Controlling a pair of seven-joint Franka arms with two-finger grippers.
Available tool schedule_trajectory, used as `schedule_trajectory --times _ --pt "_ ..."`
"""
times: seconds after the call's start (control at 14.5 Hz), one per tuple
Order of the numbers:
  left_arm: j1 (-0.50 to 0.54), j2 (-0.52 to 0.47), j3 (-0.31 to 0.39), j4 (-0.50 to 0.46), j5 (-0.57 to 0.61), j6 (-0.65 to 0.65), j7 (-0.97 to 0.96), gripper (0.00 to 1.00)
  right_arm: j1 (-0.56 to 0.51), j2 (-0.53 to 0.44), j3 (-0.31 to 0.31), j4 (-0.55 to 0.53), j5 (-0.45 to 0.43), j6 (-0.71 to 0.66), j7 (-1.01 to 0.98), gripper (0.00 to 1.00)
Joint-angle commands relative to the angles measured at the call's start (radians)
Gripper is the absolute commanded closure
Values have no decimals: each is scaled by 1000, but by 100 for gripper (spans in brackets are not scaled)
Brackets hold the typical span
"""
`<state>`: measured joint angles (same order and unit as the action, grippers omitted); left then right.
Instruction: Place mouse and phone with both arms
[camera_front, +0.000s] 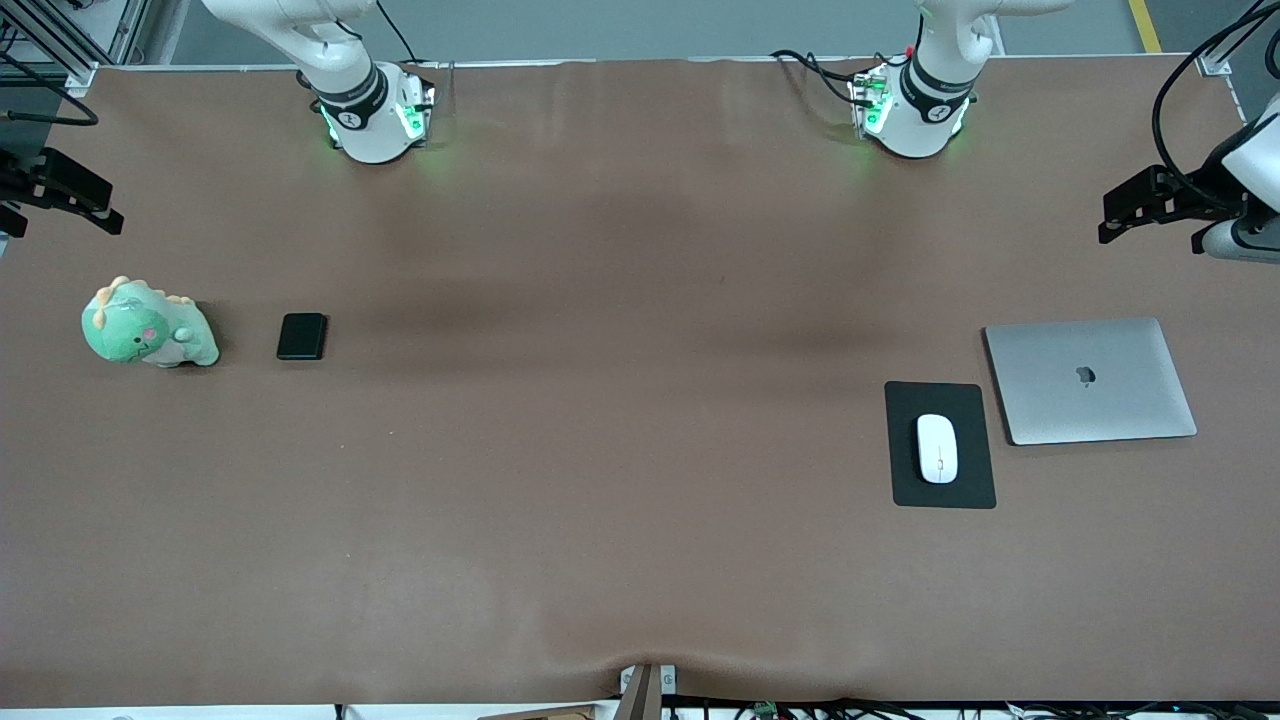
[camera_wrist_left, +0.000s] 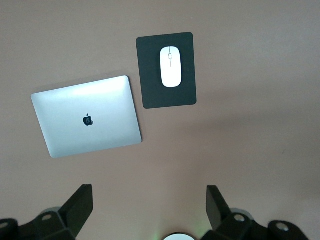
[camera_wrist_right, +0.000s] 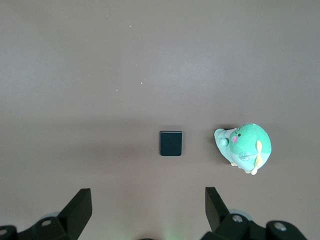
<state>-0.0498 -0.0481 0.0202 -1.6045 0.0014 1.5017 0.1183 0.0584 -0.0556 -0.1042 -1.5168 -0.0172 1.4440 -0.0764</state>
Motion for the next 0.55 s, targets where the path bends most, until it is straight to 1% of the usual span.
schedule_trajectory --times 0.0,0.48 --pt "1 8 1 18 0 -15 -6 0 1 13 7 26 -16 -16 9 0" --pt "2 8 1 18 0 -15 -5 0 6 7 12 24 -15 -48 17 0"
